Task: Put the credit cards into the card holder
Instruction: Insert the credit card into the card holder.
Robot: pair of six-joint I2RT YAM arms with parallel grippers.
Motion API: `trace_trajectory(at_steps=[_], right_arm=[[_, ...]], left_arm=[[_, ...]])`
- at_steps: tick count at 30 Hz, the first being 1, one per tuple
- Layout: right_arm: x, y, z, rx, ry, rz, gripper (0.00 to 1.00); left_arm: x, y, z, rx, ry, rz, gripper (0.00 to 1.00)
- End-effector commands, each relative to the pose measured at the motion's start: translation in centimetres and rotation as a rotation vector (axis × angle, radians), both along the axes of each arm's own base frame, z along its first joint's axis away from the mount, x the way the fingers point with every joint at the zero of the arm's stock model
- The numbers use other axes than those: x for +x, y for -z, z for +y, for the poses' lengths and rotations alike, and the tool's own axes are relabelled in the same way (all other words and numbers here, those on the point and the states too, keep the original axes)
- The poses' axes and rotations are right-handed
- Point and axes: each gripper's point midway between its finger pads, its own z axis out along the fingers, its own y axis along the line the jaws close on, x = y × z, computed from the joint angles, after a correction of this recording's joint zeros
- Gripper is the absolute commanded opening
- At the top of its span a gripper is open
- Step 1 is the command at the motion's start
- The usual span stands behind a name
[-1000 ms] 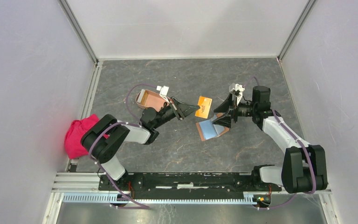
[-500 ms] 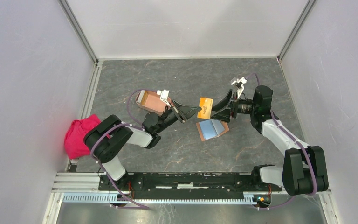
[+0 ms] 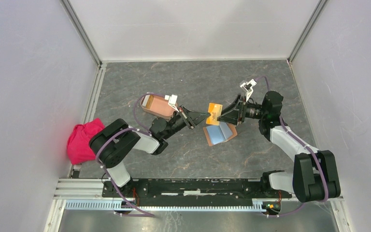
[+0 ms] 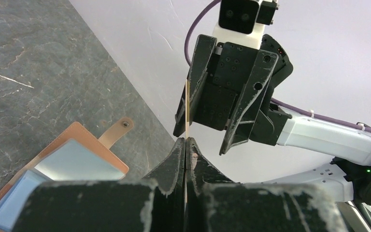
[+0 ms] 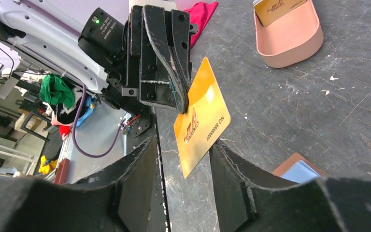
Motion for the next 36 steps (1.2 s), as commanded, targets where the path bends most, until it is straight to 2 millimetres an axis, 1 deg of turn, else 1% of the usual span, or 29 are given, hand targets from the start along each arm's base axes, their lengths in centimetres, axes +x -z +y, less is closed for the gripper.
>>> trace_trajectory(at_steps=[1,4,9,10,11,12,17,20,22,24,27,29,30,31,33,35,36], right_arm=[[0.5,-0.5,0.2,0.018,0.014,-0.013,0.47],[0.5,-0.4,0.2,0.02,0.016,-0.001,0.36],[0.7,-0.2,0.2,0.019,0.016,0.008,0.07],[0.7,-0.2,0.2,0.019,0.014,0.01,0.02],[0.6,-0.1,0.2,0.019,0.013,0.012,0.0],[0.6,-0.1,0.2,0.018,0.013,0.011,0.0],[0.7,0.0,0.2,0.003,0.01,-0.018,0.0],[0.8,0.4,0.0,-0.03,0.008,-0.068,0.0],[0.8,0.7,-0.1,-0.058,0.004,-0.115,0.0],[0.8,0.9,-0.2,-0.08,0.0,-0.152,0.0],[0.9,1.1,-0.5,-0.12,-0.006,-0.215,0.0],[1.2,1.5,-0.7,-0.163,-0.001,-0.261,0.0],[1.3,1.7,-0.9,-0.184,0.003,-0.281,0.0],[1.5,1.8,-1.0,-0.202,0.008,-0.312,0.0],[1.6,2.1,-1.3,-0.237,0.014,-0.344,0.0],[1.8,2.6,-1.6,-0.268,0.022,-0.367,0.0],[1.8,2.8,-1.7,-0.281,0.022,-0.369,0.0]], left_arm=[[-0.3,-2.9,0.2,-0.097,-0.007,-0.081,0.02],[-0.4,-2.9,0.1,-0.098,-0.004,-0.08,0.02],[-0.4,-2.7,0.0,-0.096,-0.002,-0.075,0.03],[-0.4,-2.7,0.0,-0.095,-0.002,-0.072,0.04],[-0.4,-2.6,0.1,-0.095,-0.002,-0.07,0.06],[-0.4,-2.6,0.1,-0.095,-0.003,-0.069,0.09],[-0.2,-2.1,0.3,-0.077,-0.022,-0.044,0.34],[0.0,-1.7,0.8,-0.031,-0.054,-0.058,0.46],[0.0,-1.9,1.3,0.011,-0.079,-0.087,0.57],[0.2,-1.7,1.8,0.079,-0.111,-0.112,0.66],[0.6,-1.0,2.9,0.234,-0.166,-0.159,0.79],[0.9,0.3,3.8,0.383,-0.199,-0.189,0.89],[1.0,-0.2,4.4,0.417,-0.224,-0.223,0.96],[1.1,0.0,4.9,0.467,-0.24,-0.242,0.99],[1.1,0.7,6.1,0.541,-0.262,-0.245,1.0],[1.2,0.9,7.1,0.559,-0.288,-0.225,1.0],[0.9,0.9,7.1,0.558,-0.262,-0.232,1.0]])
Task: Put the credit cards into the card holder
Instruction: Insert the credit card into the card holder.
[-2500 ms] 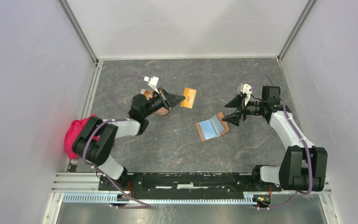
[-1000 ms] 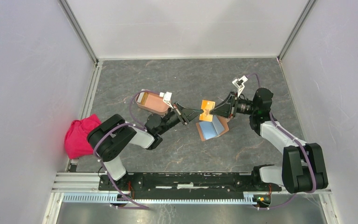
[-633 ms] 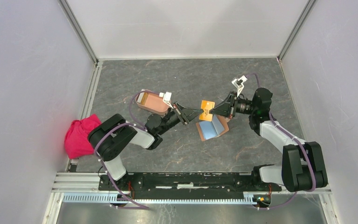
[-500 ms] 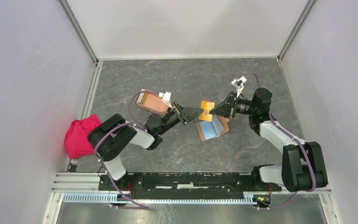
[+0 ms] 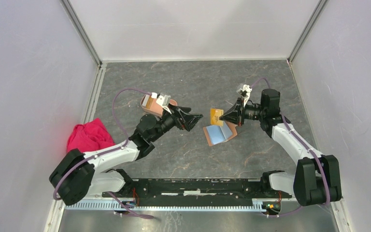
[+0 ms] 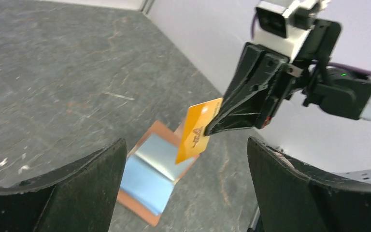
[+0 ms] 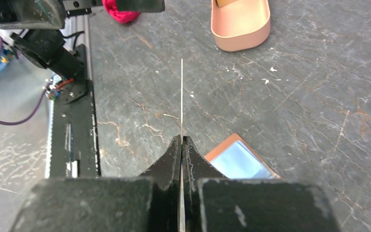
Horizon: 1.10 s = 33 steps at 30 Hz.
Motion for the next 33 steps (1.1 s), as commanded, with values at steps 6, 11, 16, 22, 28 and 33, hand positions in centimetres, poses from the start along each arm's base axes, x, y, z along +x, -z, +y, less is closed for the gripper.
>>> trace_trajectory(at_steps=[6,11,16,22,28,33], right_arm=[[1.2,1.8,-0.8,-0.165,0.045,-0.083,0.0],[2.0,3.6,-1.0,-0.264,0.084,-0.033,0.0],[2.5,4.7,-1.7,-0.324,0.106,0.007,0.0],[2.1,5.4,-2.1,-0.352,0.111,0.052,0.0],[1.4,6.5,-2.6,-0.383,0.124,0.11,0.0],[1.4,7.2,-3.0,-0.4,0.154,0.117,0.0]], left_arm=[[-1.5,4.1,0.2,0.118,0.105,0.081,0.97],[-2.4,5.7,-0.6,-0.018,0.153,0.222,0.86],[-2.9,6.8,-1.8,-0.072,0.187,0.297,0.74],[-2.7,8.3,-3.2,-0.066,0.174,0.352,0.65],[-2.8,8.7,-3.9,-0.076,0.157,0.359,0.66],[-3.2,9.5,-5.4,-0.074,0.178,0.378,0.65]])
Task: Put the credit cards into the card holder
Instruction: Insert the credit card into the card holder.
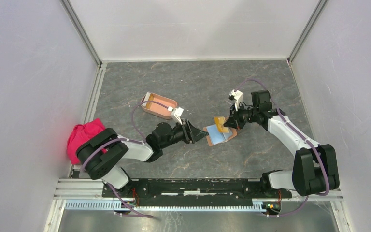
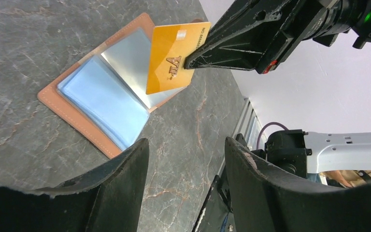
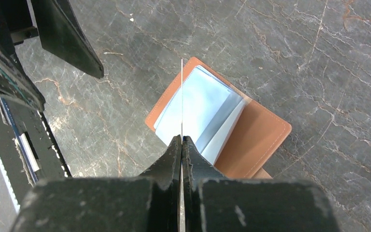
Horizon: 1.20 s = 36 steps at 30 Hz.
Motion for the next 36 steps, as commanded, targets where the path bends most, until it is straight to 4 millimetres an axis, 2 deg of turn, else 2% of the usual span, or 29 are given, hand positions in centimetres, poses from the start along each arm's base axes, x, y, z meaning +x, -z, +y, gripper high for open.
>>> trace_trajectory(at_steps=[1,6,18,29,36], right_arm=[[0.9,-0.2,-0.4,-0.024,0.028,-0.029,0.0],[1.0,0.5,-0.5,-0.033,0.044,-0.017,0.0],[1.3,2.0,-0.9,-0.059,0.083,0.033,0.0],[1.5,2.7,-1.3,-0.084,0.114,0.054,0.0],[1.5,3.1,-1.4,-0.097,0.12,0.067,0.0]], left_arm=[[0.6,-1.9,-2.1,-0.082,-0.005,-0.015,0.64],[1.1,-0.6,-3.4,-0.069,-0.004,0.014,0.51],[2.6,3.1,-5.4,0.014,-0.013,0.073,0.36],[3.1,5.9,-5.8,0.069,-0.021,0.123,0.31],[3.2,6.8,-6.0,0.087,-0.021,0.137,0.3]])
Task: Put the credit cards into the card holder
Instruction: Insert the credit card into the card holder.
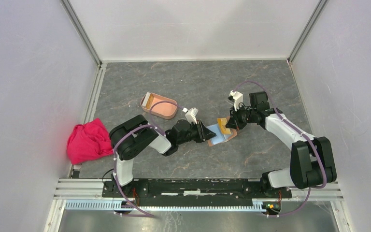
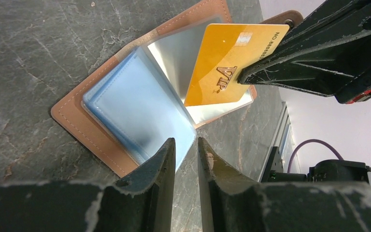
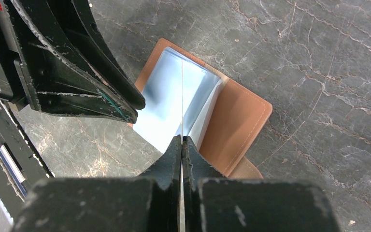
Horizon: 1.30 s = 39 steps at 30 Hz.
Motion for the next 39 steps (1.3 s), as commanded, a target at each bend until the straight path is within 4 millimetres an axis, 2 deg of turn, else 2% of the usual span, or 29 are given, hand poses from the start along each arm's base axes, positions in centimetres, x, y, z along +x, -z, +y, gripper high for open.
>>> trace_trajectory(at_steps=[1,14,26,39], right_arm=[[0.7,0.2,-0.1,-0.012,0.016,-0.012,0.0],[0.7,0.5,-0.3,-0.008,0.024,0.01,0.0],[0.0,0.8,-0.3,0.058,0.019,0.082,0.0],[0.2,2.4,-1.7,0.004,0.063,0.122,0.0]], left_arm=[[0.6,-0.7,-0.8,-0.025,-0.016,-0.003,0.3],[0.9,1.2,-0.3,0.037,-0.044,0.024,0.27],[1.1,2.2,0.2,0.077,-0.067,0.042,0.25],[1.2,2.6,0.4,0.106,-0.073,0.038,0.24]])
